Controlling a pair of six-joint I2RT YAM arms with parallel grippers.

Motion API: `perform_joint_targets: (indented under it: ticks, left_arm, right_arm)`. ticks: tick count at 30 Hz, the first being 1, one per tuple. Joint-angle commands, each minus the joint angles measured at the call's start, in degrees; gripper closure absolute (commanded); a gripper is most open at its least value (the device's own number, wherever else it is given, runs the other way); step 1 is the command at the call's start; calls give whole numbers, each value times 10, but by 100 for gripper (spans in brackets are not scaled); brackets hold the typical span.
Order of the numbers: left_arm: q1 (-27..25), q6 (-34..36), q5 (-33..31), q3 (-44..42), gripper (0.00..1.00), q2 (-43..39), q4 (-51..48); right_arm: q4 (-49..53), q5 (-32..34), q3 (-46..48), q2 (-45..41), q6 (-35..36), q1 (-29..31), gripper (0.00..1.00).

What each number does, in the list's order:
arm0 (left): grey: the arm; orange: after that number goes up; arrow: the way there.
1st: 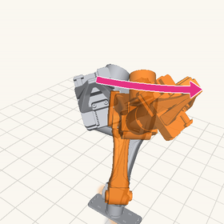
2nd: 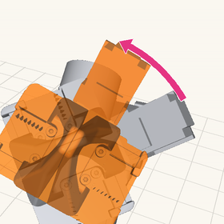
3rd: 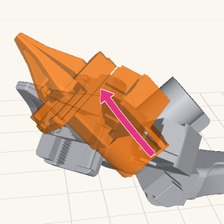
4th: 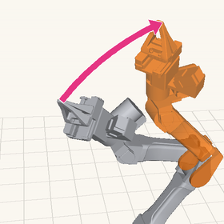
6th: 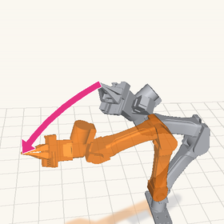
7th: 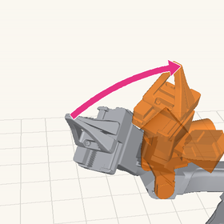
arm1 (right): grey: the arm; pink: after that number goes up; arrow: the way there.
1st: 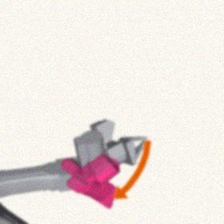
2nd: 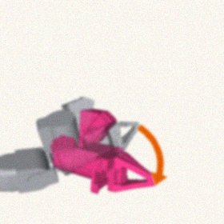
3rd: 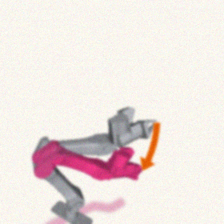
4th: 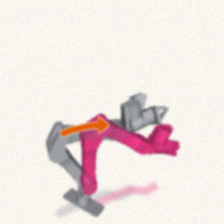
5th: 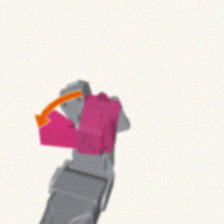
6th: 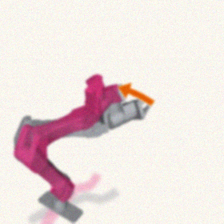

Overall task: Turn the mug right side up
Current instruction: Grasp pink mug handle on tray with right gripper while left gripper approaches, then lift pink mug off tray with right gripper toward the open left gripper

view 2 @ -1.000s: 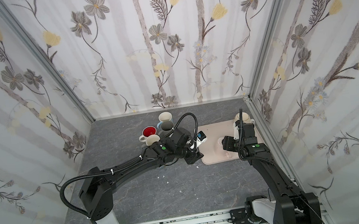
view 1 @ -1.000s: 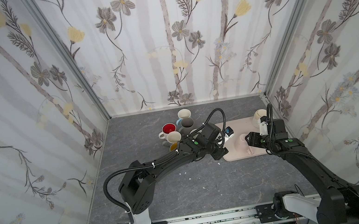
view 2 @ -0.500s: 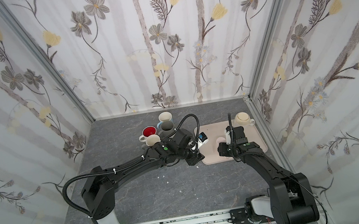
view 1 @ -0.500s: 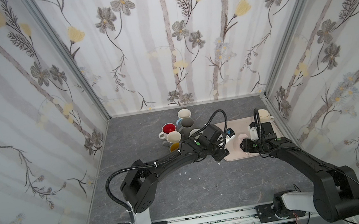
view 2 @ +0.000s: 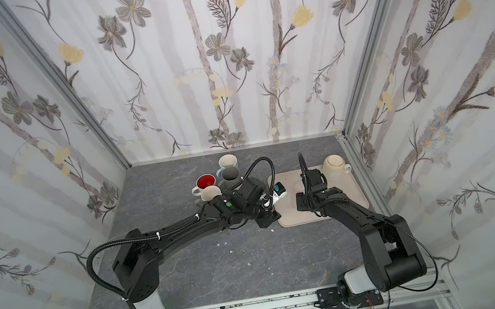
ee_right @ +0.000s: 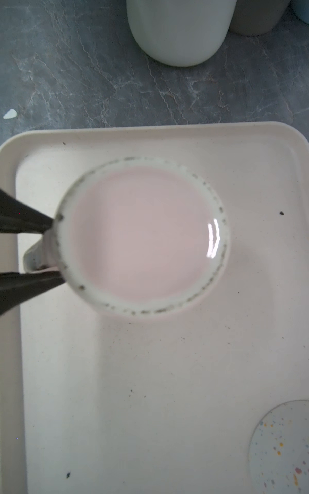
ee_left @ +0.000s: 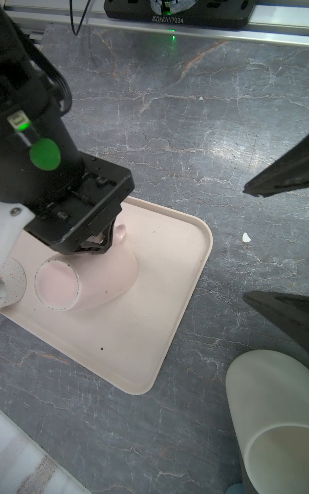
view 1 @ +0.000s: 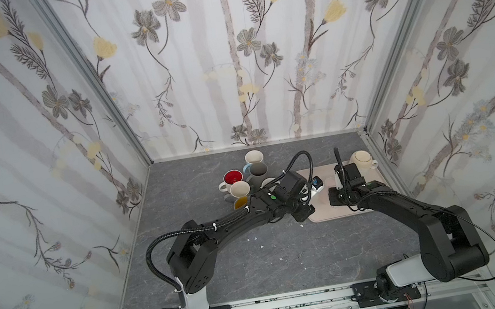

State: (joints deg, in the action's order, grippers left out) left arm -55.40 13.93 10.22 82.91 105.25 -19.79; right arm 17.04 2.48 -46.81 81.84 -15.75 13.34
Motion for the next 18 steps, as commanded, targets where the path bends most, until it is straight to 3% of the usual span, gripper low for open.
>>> perform_joint_targets:
  ticks: [1,9,18]
  left_arm:
    - [0,5,-7,6,43,4,-5]
    - [0,7,-15,3,43,10,2]
    - [1,-2,-28,-3,42,5,11]
  right_arm:
    - [3,53,-12,7,14,10,84]
    - [25,118,-36,20,33,44,100]
    - [-33,96,-12,-59,38,59,100]
